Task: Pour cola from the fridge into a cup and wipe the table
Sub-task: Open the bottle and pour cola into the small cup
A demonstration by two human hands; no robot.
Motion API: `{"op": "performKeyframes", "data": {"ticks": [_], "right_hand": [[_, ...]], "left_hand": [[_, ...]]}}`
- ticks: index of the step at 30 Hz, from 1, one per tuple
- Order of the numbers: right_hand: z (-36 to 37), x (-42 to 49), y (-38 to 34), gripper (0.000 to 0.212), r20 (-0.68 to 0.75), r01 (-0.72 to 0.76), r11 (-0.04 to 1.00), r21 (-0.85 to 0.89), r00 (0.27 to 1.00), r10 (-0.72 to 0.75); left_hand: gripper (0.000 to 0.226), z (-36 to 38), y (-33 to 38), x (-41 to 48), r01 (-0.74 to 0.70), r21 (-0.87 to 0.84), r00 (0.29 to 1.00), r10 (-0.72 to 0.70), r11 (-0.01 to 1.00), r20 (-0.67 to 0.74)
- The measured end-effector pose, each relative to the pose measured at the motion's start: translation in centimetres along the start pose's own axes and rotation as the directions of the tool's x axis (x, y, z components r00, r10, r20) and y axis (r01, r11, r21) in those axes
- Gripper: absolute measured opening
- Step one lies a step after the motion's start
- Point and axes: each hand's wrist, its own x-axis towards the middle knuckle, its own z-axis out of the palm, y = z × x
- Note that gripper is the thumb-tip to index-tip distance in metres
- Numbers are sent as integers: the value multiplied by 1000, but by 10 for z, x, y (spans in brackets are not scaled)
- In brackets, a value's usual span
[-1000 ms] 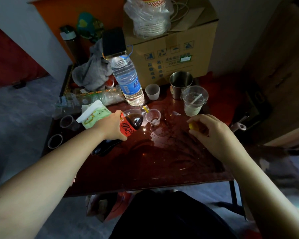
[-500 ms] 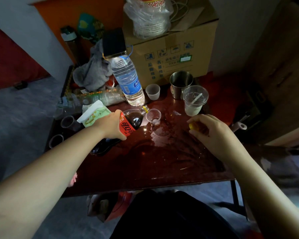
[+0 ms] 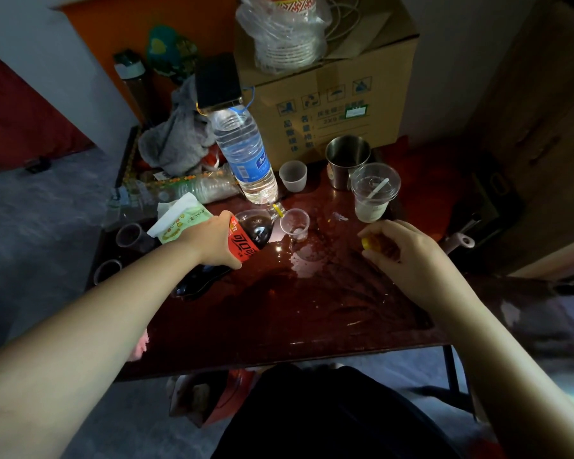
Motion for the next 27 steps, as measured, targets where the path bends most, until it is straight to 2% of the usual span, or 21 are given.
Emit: {"op": "performKeyframes", "data": {"ticks": [14,19,27], "right_hand": [[1,0,-2,25,-4,-4,1000,11,1000,4],[2,0,-1,25,-5,-6,1000,3,1000,6],[0,0,-1,26,-11,-9,1000,3,1000,10]], "left_hand": [[86,-3,-2,3,12,15,999,-12,1000,44],[79,-3,-1,4,4,39,999,-6,999,45],[81,-3,-1,5,1,71,999,-5,997,46]]}}
